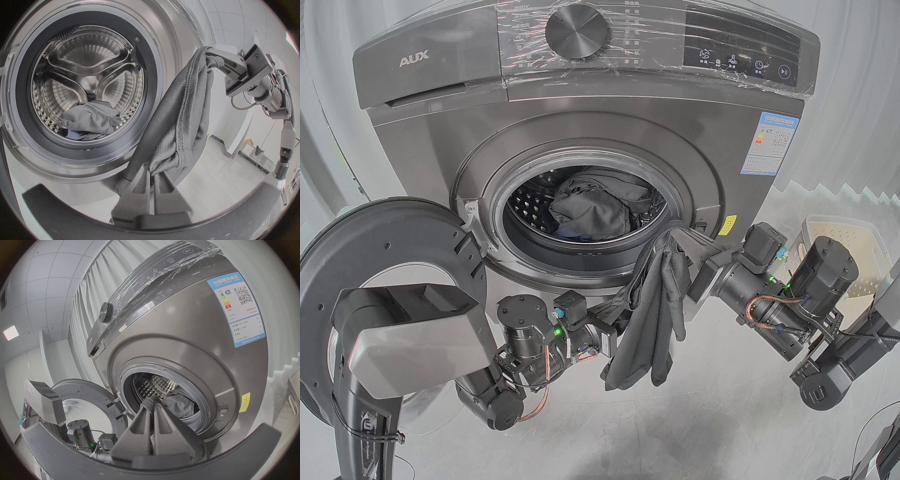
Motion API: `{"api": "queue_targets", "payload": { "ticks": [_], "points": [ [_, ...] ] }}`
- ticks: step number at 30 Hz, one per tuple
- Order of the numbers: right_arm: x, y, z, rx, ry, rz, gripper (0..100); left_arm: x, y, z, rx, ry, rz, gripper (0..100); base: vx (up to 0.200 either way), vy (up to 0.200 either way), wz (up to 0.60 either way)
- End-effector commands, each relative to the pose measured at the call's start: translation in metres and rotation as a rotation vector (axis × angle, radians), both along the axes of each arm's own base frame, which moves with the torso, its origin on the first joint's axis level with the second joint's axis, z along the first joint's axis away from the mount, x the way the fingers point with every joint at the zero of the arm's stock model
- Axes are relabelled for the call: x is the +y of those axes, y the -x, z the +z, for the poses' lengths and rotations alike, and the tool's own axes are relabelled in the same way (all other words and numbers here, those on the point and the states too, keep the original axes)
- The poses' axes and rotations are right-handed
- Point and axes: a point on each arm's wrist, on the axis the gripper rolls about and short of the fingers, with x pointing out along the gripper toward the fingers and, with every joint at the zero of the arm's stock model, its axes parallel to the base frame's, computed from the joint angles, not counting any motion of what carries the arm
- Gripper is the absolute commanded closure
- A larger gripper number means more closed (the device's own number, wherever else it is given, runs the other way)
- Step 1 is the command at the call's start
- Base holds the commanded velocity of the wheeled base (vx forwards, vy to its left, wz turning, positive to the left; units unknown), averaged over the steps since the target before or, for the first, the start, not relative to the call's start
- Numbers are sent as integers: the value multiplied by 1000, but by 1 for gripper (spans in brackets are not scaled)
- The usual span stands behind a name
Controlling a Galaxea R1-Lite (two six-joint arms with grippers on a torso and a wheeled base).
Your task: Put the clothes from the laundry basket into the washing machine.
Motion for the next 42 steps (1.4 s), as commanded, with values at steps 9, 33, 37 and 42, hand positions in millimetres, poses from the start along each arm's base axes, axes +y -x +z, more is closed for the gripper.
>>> {"api": "queue_targets", "payload": {
  "ticks": [9, 33, 37, 42],
  "points": [
    [-2, 4, -9, 31, 28, 13, 100, 52, 22, 57, -52, 45, 77, 100, 0, 0, 0],
    [8, 15, -3, -2, 28, 106, 100, 115, 74, 148, -236, 215, 171, 100, 0, 0, 0],
    [7, 17, 4, -21, 15, 107, 100, 117, 79, 158, -268, 234, 168, 100, 0, 0, 0],
    [6, 21, 12, -44, 1, 108, 100, 117, 81, 160, -274, 239, 165, 100, 0, 0, 0]
  ]
}}
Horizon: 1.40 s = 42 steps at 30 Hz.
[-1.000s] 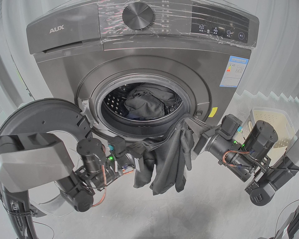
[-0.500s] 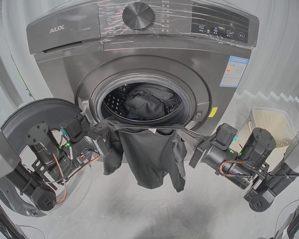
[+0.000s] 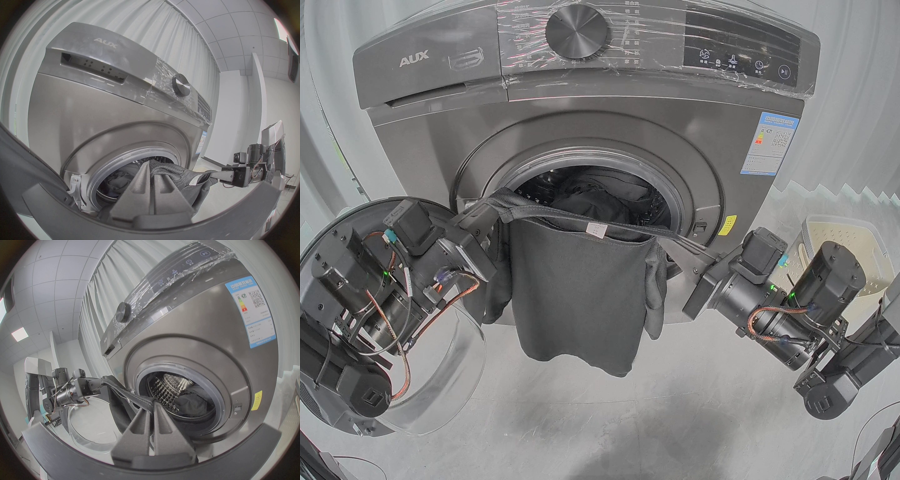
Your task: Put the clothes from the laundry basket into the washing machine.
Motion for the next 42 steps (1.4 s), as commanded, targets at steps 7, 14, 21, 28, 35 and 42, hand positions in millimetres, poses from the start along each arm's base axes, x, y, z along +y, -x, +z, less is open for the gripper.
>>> {"api": "queue_targets", "payload": {
  "ticks": [7, 14, 21, 28, 35, 42],
  "points": [
    [-4, 8, 19, -57, -36, 4, 100, 2, 4, 3, -10, 3, 2, 100, 0, 0, 0],
    [-4, 8, 18, -54, -33, 4, 100, 3, 4, -2, 8, -6, 5, 100, 0, 0, 0],
    [-5, 7, 18, -54, -35, 0, 100, 3, 5, -1, 4, -6, 4, 100, 0, 0, 0],
    [-6, 7, 20, -58, -40, -2, 100, 3, 5, 0, -1, -6, 5, 100, 0, 0, 0],
    [-6, 7, 21, -61, -43, -2, 100, 1, 6, -1, 3, -8, -3, 100, 0, 0, 0],
    [-6, 7, 12, -20, -31, -9, 100, -19, 1, -13, 35, -34, -66, 100, 0, 0, 0]
  ]
}}
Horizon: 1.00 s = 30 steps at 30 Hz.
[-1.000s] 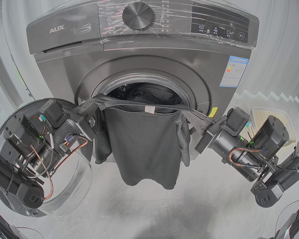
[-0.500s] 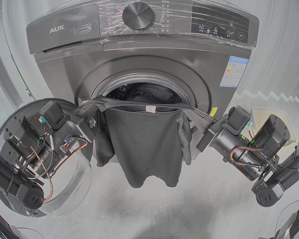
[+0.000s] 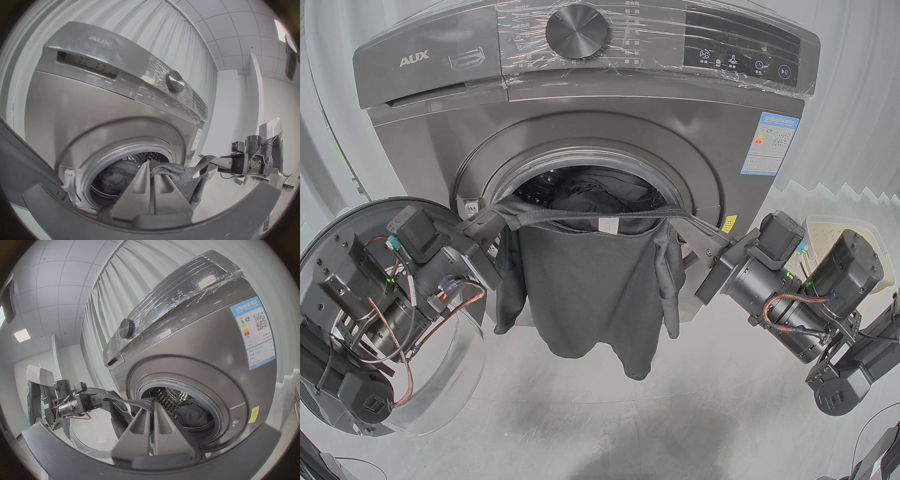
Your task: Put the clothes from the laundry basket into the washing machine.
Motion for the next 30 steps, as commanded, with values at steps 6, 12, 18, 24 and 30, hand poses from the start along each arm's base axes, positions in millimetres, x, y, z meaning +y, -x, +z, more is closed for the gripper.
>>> {"api": "queue_targets", "payload": {
  "ticks": [6, 12, 18, 24, 30],
  "points": [
    [2, 3, -50, 178, 104, 12, 100, -42, -7, -22, 40, -61, -113, 100, 0, 0, 0],
    [21, 13, -90, 295, 195, 76, 0, -50, -19, -24, 26, -62, -103, 100, 0, 0, 0],
    [30, 22, -105, 337, 238, 114, 0, -50, -19, -16, 4, -46, -102, 100, 0, 0, 0],
    [24, 30, -126, 410, 311, 116, 0, -49, -18, -3, -36, -18, -101, 100, 0, 0, 0],
    [23, 10, -133, 413, 301, 68, 0, -45, -9, 11, -75, 11, -112, 100, 0, 0, 0]
  ]
}}
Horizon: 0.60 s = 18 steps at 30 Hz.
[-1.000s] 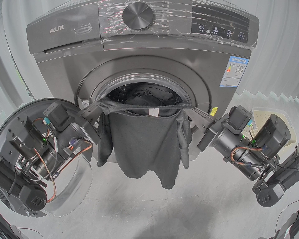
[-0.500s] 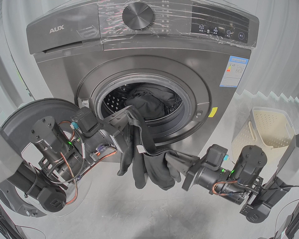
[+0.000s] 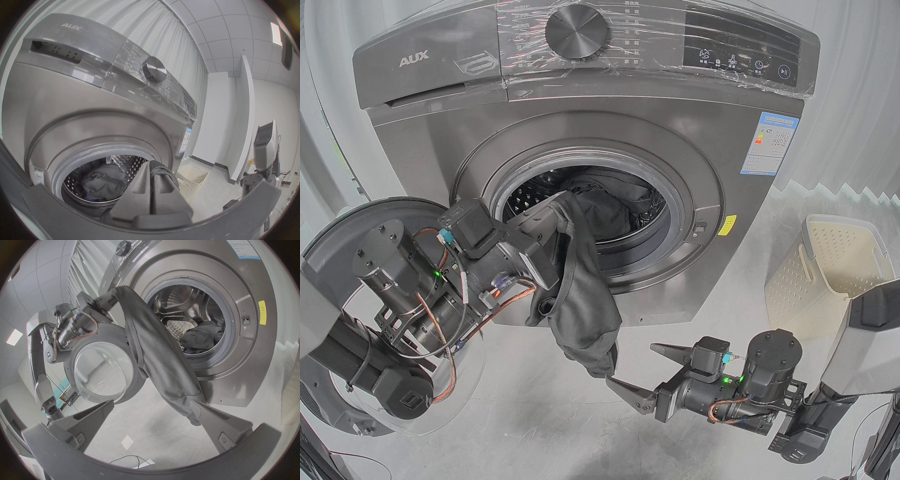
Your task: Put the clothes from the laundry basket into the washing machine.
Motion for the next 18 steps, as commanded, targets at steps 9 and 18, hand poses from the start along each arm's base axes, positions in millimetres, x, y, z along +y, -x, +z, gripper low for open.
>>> {"api": "queue_targets", "payload": {
  "ticks": [9, 18],
  "points": [
    [10, -62, -23, -39, -14, -103, 0, 8, 16, 26, -74, 49, -23, 100, 0, 0, 0],
    [37, -94, -42, -91, -42, -95, 0, 6, 18, 27, -76, 51, -32, 100, 0, 0, 0]
  ]
}}
